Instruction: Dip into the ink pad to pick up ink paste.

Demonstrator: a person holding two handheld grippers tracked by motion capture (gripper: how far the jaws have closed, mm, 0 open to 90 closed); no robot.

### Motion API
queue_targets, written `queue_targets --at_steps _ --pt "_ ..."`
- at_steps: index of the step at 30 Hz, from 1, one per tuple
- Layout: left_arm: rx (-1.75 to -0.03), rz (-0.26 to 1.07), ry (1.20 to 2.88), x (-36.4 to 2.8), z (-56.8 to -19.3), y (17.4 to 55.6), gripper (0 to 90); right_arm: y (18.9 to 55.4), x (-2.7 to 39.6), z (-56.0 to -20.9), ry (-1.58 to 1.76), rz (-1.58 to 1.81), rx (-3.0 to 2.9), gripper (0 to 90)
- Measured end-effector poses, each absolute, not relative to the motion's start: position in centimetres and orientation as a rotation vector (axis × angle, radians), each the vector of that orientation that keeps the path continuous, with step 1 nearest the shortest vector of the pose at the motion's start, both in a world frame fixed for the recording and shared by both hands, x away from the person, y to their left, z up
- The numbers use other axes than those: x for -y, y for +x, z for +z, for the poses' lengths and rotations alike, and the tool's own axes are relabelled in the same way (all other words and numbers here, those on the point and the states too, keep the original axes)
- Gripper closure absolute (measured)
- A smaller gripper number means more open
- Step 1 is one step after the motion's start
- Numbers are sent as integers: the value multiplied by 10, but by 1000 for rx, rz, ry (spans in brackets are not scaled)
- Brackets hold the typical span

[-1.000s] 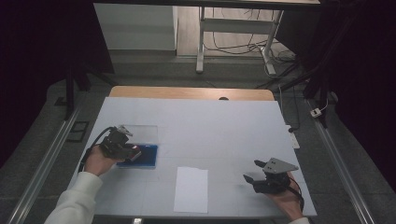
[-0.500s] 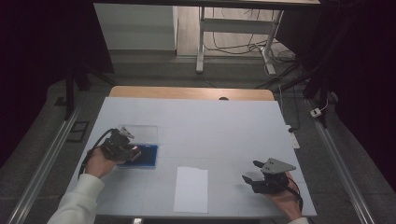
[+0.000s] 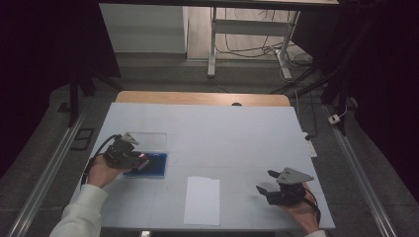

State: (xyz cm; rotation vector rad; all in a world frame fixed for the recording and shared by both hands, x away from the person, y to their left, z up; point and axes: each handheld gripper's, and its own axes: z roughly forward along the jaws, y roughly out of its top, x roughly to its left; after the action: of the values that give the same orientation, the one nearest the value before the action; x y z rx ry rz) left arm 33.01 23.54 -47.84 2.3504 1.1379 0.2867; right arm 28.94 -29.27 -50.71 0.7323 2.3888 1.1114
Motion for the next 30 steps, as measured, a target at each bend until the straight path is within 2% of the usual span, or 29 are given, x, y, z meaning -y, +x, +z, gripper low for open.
queue_targets --at_steps 11,30 --pt "-1117 290 2265 -240 -450 325 703 289 294 -507 737 1114 -2384 286" --pt "-1115 247 2337 -226 -467 334 703 289 293 -507 735 1115 -2389 286"
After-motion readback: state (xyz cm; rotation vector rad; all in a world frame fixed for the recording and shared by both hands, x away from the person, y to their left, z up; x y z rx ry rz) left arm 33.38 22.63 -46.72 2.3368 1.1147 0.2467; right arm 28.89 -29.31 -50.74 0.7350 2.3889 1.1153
